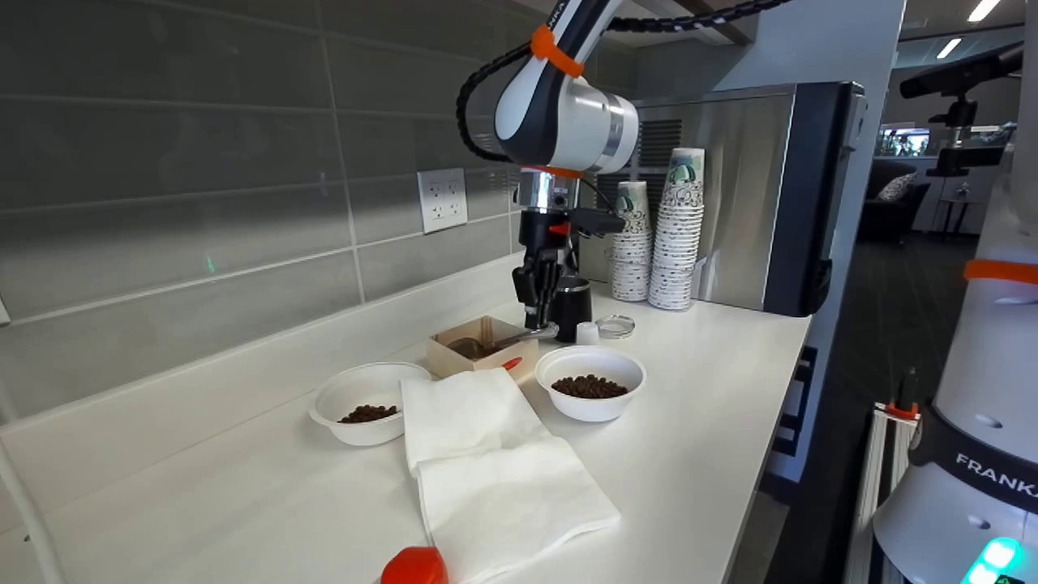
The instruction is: Pick up the spoon and mix the objects in the white bowl
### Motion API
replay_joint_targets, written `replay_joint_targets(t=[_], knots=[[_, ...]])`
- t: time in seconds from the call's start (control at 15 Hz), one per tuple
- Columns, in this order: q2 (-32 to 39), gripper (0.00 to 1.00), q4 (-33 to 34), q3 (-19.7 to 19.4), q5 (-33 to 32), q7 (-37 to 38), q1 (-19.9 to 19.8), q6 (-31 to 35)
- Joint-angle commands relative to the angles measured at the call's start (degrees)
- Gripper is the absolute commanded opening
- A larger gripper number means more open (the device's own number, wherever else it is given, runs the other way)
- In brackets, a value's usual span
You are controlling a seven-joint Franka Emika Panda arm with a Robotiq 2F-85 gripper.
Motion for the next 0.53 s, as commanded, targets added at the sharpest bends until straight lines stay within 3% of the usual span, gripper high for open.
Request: replay_joint_targets(t=[0.0, 0.33, 0.47], knots=[[1.0, 0.5, 0.4, 1.1, 2.6, -2.9, -1.9, 2.1], [-2.3, 0.9, -2.0, 1.6, 2.2, -3.2, -2.2, 4.1], [-4.7, 0.99, -4.2, 1.9, 1.6, -2.3, -1.7, 5.1]])
